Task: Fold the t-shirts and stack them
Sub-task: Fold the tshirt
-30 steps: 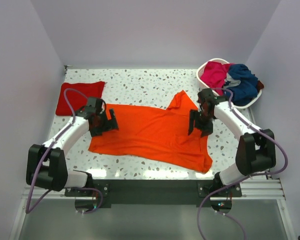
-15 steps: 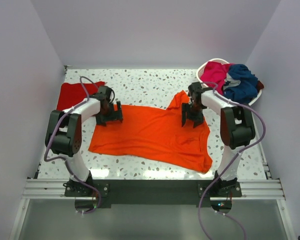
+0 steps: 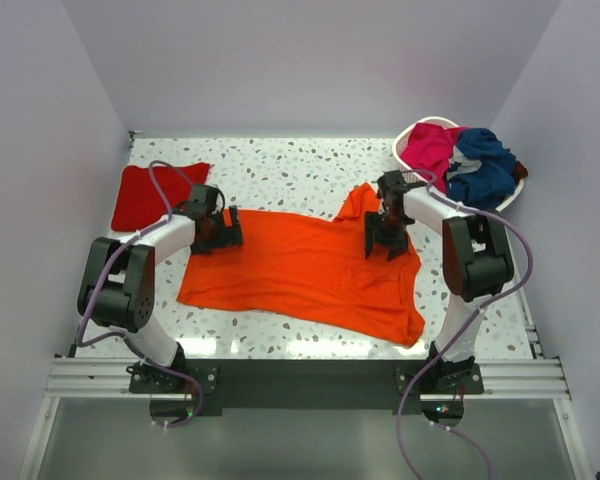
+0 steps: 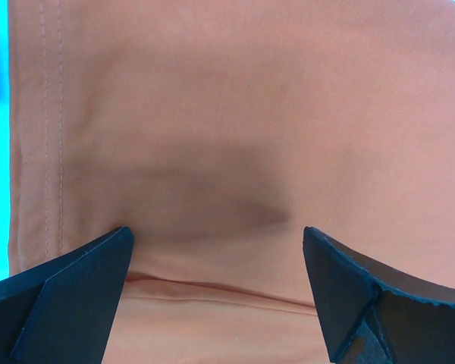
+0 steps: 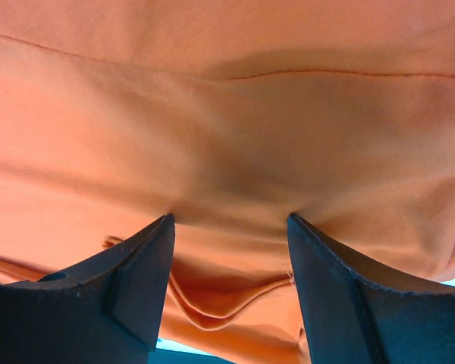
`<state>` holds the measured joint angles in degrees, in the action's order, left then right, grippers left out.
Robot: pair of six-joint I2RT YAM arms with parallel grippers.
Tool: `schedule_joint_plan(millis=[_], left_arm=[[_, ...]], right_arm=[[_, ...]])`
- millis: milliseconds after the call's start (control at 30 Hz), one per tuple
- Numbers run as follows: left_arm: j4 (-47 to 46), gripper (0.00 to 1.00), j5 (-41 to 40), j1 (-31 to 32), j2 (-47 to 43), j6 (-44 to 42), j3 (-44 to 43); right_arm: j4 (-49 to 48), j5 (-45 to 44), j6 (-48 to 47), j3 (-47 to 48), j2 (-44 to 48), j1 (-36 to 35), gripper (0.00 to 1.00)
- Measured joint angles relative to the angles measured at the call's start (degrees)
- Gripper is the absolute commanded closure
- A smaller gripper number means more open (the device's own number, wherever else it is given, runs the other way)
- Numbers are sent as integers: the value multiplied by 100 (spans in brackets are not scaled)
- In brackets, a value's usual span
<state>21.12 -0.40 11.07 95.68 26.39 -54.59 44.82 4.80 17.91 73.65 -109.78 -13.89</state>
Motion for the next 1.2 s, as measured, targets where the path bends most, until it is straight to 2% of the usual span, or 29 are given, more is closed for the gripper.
schedule_joint_plan(millis=[333, 500, 633, 800, 967, 1100, 1200], left_arm=[[-426, 0, -35, 13, -498, 273, 629], [-389, 0, -11, 63, -791, 459, 890], [-177, 0, 22, 72, -765, 463, 778], [595, 0, -33, 74, -247, 417, -50], [1073, 0, -310, 72, 380, 249, -1434], [1248, 0, -621, 48, 997, 144, -2452], [1392, 0, -833, 20, 1349, 120, -2776]], right_arm=[[-2, -94, 2, -577, 402, -9, 35], [101, -109, 0, -719, 496, -9, 35], [251, -107, 0, -643, 472, -9, 35], [743, -223, -17, 243, 162, -7, 34], [809, -254, -61, 1690, -157, 35, 36], [708, -249, -116, 2820, -850, 125, 39], [599, -247, -170, 3289, -1414, 197, 40]])
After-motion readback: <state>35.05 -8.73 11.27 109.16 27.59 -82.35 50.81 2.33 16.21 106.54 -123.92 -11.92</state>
